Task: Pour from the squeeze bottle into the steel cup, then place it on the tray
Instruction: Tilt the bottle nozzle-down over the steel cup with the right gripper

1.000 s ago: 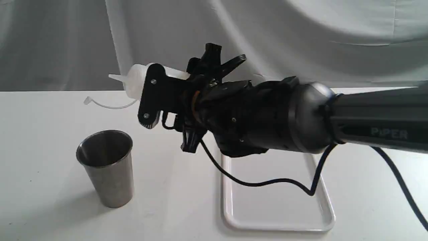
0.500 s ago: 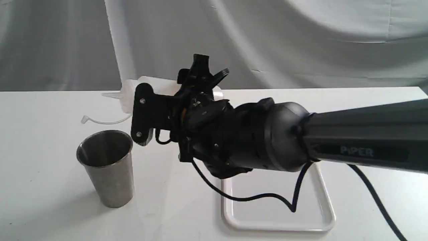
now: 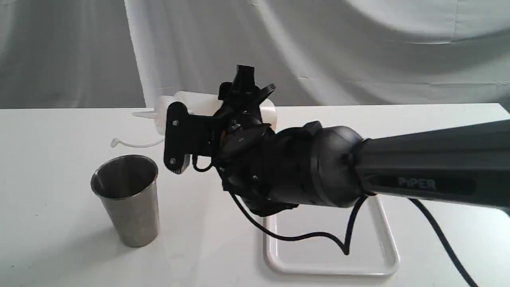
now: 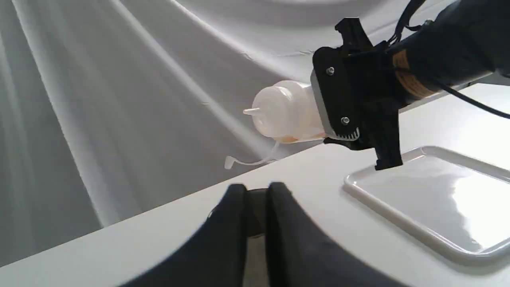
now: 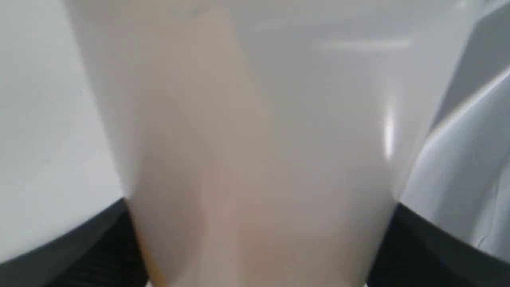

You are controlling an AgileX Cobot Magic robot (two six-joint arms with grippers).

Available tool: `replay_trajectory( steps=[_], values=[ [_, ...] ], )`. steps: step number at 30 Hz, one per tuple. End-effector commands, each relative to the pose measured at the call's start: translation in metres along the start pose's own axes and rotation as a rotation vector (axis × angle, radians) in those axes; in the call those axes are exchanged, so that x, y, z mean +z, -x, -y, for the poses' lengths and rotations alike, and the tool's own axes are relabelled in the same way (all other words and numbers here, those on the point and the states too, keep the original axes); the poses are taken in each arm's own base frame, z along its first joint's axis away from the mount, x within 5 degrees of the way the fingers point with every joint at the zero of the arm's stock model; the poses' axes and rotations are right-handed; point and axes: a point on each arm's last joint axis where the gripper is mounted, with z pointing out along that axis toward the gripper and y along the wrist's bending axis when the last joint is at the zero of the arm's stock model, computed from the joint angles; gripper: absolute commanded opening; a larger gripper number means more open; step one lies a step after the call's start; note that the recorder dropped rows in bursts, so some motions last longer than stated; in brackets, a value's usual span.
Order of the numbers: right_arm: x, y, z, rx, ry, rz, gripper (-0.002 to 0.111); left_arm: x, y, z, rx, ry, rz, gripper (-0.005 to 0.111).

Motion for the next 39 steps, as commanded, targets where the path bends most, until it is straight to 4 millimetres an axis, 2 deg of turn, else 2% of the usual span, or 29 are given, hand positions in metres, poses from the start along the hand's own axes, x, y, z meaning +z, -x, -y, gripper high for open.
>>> replay_trajectory(
  steps=[1, 27, 36, 39],
  values=[
    [-0.004, 0.004, 0.006, -0.053, -0.039, -0.002, 0.032, 0.000, -0.001, 0.000, -0.003, 0.000, -0.005, 0.008],
    [-0.011, 0.009, 0.005, -0.248, -0.075, -0.040, 0.032, 0.000, -0.001, 0.000, -0.003, 0.000, -0.005, 0.008],
    [-0.017, 0.024, 0.019, -0.287, -0.129, -0.028, 0.032, 0.000, -0.001, 0.000, -0.003, 0.000, -0.005, 0.008],
    [-0.017, 0.023, 0.020, -0.312, -0.133, -0.039, 0.032, 0.000, -0.001, 0.000, -0.003, 0.000, -0.005, 0.008]
  ],
)
